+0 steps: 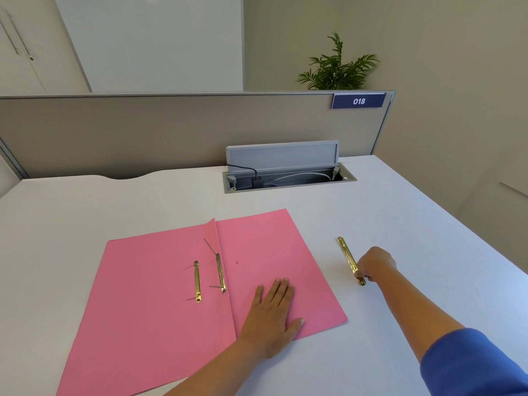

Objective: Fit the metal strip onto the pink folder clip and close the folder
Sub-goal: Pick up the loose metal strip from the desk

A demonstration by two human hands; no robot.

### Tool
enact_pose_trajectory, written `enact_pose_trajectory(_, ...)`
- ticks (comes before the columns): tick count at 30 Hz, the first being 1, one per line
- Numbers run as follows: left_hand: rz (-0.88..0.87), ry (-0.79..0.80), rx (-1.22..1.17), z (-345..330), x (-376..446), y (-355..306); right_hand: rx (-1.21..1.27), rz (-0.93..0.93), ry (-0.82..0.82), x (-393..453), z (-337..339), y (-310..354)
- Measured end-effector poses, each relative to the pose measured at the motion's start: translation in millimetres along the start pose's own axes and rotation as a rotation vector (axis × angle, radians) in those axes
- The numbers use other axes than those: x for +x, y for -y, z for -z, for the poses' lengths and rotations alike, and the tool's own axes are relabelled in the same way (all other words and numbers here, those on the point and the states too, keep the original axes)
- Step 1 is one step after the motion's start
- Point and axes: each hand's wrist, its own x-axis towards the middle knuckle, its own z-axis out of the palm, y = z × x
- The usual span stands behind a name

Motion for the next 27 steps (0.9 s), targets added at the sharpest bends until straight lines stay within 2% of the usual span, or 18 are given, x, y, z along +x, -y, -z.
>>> enact_pose_trajectory(11,0.005,0.007,0.004,2.2,-1.4,-1.3,0.085,0.004,0.032,-5.9,-1.6,6.6)
enact_pose_trajectory(13,0.008,0.016,-0.010,4.6,-1.6,-1.0,0.171,0.028,0.033,-9.8,1.1,12.5)
enact_pose_trajectory(15,0.015,0.047,-0.074,12.7,-0.8,-0.5,0.357,0.052,0.102,-16.9,3.7,22.4)
enact_pose_trajectory(17,0.052,0.040,-0.274,28.2,2.0,-1.6,0.611,0.062,0.239,-32.1,5.1,34.9)
enact_pose_trajectory(19,0.172,-0.062,-0.647,49.0,4.7,-2.2,0.752,0.113,0.377,-54.7,2.9,50.9)
enact_pose_trajectory(21,0.354,-0.215,-1.049,69.4,6.7,-0.1,0.780,0.188,0.478,-79.7,-4.4,65.5)
enact_pose_trajectory(23,0.517,-0.315,-1.356,88.3,6.8,11.2,0.769,0.255,0.554,-104.4,-16.2,80.7)
enact_pose_trajectory(25,0.616,-0.325,-1.563,102.3,3.2,25.4,0.753,0.317,0.630,-124.5,-29.5,94.0)
enact_pose_trajectory(27,0.661,-0.347,-1.659,111.3,-5.5,38.3,0.743,0.360,0.701,-141.1,-42.3,106.7)
